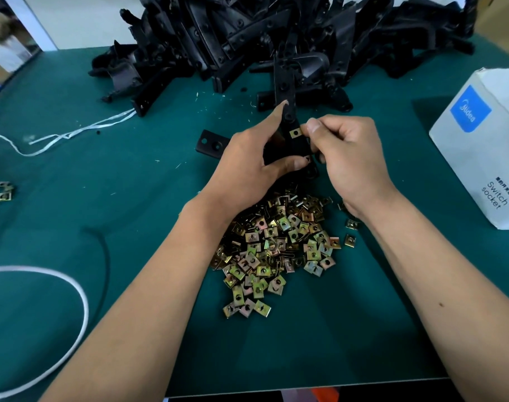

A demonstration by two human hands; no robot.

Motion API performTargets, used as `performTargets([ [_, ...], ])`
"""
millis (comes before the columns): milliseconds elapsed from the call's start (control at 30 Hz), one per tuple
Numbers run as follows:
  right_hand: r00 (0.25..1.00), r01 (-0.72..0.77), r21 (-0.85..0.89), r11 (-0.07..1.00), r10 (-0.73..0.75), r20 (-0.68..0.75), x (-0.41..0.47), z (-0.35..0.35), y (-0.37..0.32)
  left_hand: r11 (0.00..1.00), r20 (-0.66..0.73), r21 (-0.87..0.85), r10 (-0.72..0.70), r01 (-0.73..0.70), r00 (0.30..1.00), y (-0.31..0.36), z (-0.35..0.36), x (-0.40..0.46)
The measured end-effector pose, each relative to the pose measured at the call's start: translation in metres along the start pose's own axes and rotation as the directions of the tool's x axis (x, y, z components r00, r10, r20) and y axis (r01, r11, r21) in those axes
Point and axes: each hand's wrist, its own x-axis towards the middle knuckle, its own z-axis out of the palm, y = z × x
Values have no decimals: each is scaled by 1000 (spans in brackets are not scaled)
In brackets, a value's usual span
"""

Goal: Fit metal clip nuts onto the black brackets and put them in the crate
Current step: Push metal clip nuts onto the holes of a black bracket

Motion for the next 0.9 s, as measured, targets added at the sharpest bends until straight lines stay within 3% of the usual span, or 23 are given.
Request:
performTargets([
  [133, 1000, -18, -11, 1000, 18, 18, 3, -4, 4, 999, -20, 50, -6, 7, 1000, 1, 0, 0],
  [267, 999, 18, -189, 982, -24, -27, 1, 0, -3, 986, -33, 168, 15, -9, 999, 7, 3, 1],
  [400, 998, 42, -236, 971, -50, -30, 1, -1, -7, 952, -13, 293, 96, -88, 995, 11, 3, -2],
  [467, 999, -23, -156, 987, 29, 32, 1, -3, -5, 952, -4, 288, 111, -105, 994, 11, 2, -4],
  [600, 971, -198, 183, 963, 168, 170, -7, -6, 5, 968, 34, 218, 118, -123, 992, 12, -5, -10],
  [733, 978, -209, 315, 926, 193, 81, -14, -15, 0, 966, 19, 211, 150, -150, 989, 25, -8, -5],
  [900, 983, -6, 275, 962, 57, -175, -33, -70, -36, 948, 105, 113, 285, -296, 953, 89, 1, 14],
])
